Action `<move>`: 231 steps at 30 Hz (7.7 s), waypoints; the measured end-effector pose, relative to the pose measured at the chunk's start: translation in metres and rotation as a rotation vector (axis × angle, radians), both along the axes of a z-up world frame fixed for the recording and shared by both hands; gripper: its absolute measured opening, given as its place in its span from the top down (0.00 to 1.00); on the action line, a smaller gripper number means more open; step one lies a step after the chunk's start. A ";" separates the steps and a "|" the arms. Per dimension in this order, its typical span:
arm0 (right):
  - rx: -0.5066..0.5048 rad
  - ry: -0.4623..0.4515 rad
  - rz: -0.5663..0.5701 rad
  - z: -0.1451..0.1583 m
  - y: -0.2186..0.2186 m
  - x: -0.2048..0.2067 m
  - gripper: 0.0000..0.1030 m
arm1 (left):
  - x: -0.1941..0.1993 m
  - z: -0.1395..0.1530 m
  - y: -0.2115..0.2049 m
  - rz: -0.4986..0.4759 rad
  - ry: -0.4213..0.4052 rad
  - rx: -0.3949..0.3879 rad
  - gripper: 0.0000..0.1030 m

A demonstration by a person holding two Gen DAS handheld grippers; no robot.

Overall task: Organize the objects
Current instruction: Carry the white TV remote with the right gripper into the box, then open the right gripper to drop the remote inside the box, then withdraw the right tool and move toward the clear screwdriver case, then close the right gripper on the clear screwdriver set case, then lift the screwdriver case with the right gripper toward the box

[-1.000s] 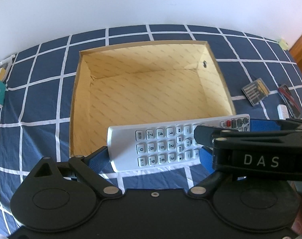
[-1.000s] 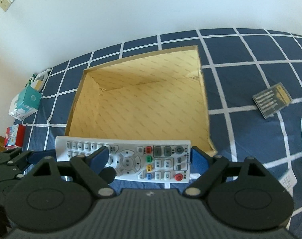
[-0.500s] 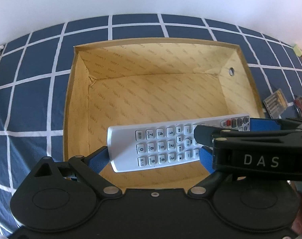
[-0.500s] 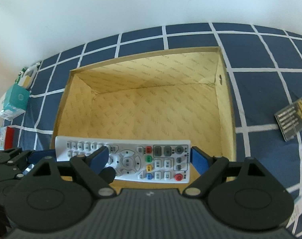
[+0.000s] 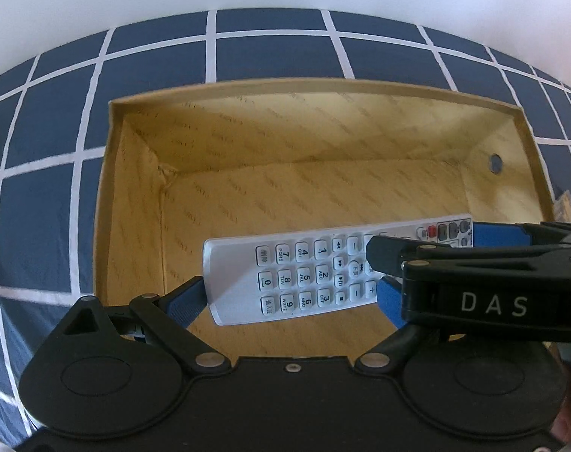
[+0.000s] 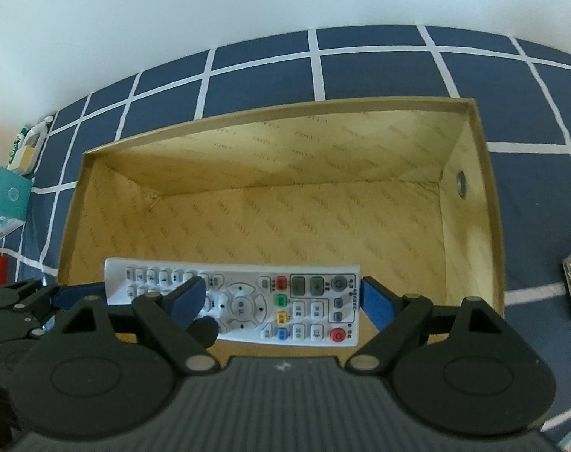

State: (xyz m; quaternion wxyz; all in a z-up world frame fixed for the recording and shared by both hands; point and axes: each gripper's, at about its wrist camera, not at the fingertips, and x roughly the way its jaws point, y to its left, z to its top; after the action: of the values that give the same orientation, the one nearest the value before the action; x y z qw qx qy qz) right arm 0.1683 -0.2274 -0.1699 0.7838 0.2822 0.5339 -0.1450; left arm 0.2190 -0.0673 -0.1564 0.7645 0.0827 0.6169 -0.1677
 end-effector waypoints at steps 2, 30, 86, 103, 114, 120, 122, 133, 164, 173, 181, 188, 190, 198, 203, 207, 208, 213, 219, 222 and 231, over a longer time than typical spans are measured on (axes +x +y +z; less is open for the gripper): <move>0.004 -0.002 -0.001 -0.006 -0.005 0.006 0.15 | 0.009 -0.007 -0.002 0.000 0.003 0.004 0.07; 0.000 0.022 -0.026 -0.057 -0.044 0.061 0.15 | 0.066 -0.050 -0.015 -0.011 0.019 -0.012 0.08; -0.094 -0.117 -0.144 0.089 -0.006 -0.101 0.00 | -0.083 0.095 0.003 -0.005 -0.135 -0.034 0.00; -0.143 -0.150 -0.250 0.129 0.022 -0.198 0.00 | -0.165 0.125 -0.011 -0.070 -0.165 -0.082 0.00; -0.168 -0.151 -0.365 0.135 0.011 -0.263 0.00 | -0.202 0.124 -0.050 -0.176 -0.163 -0.099 0.00; -0.179 -0.140 -0.405 0.134 -0.004 -0.290 0.00 | -0.213 0.122 -0.074 -0.212 -0.160 -0.110 0.00; -0.182 -0.138 -0.414 0.134 -0.010 -0.298 0.00 | -0.216 0.121 -0.083 -0.218 -0.161 -0.108 0.00; -0.190 -0.132 -0.394 0.136 -0.061 -0.324 0.00 | -0.224 0.119 -0.140 -0.196 -0.162 -0.103 0.00; -0.105 -0.037 0.061 0.087 -0.237 -0.297 0.00 | -0.212 0.047 -0.266 0.206 -0.058 0.001 0.00; -0.060 0.046 0.134 0.048 -0.265 -0.256 0.00 | -0.185 0.016 -0.286 0.253 0.012 0.041 0.00; -0.006 0.106 0.187 0.004 -0.285 -0.215 0.00 | -0.154 -0.016 -0.306 0.273 0.064 0.051 0.00; 0.012 0.147 0.236 -0.029 -0.294 -0.188 0.00 | -0.133 -0.043 -0.317 0.302 0.101 0.060 0.00; 0.014 0.160 0.250 -0.037 -0.295 -0.183 0.01 | -0.129 -0.050 -0.320 0.308 0.116 0.049 0.00; 0.015 0.181 0.287 -0.061 -0.295 -0.169 0.03 | -0.122 -0.070 -0.328 0.319 0.159 0.015 0.03; 0.011 0.193 0.295 -0.066 -0.294 -0.165 0.12 | -0.121 -0.075 -0.331 0.309 0.172 -0.004 0.12; 0.015 0.199 0.301 -0.068 -0.293 -0.163 0.17 | -0.122 -0.077 -0.332 0.304 0.186 -0.034 0.21; 0.016 0.197 0.299 -0.068 -0.292 -0.162 0.18 | -0.123 -0.078 -0.332 0.304 0.189 -0.043 0.22; 0.003 0.190 0.300 -0.069 -0.291 -0.159 0.22 | -0.125 -0.076 -0.334 0.289 0.183 -0.062 0.27; -0.005 0.196 0.299 -0.068 -0.290 -0.157 0.34 | -0.129 -0.076 -0.336 0.276 0.181 -0.090 0.38; 0.005 0.196 0.293 -0.068 -0.289 -0.156 0.38 | -0.120 -0.075 -0.336 0.274 0.185 -0.101 0.41; 0.016 0.182 0.268 -0.062 -0.288 -0.163 0.38 | -0.119 -0.070 -0.343 0.258 0.168 -0.085 0.41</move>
State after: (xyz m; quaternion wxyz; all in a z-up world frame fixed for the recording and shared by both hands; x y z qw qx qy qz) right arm 0.0054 -0.5159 -0.2323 0.7422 0.2004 0.6367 -0.0597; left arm 0.1005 -0.4101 -0.2269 0.7281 -0.0440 0.6766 -0.1005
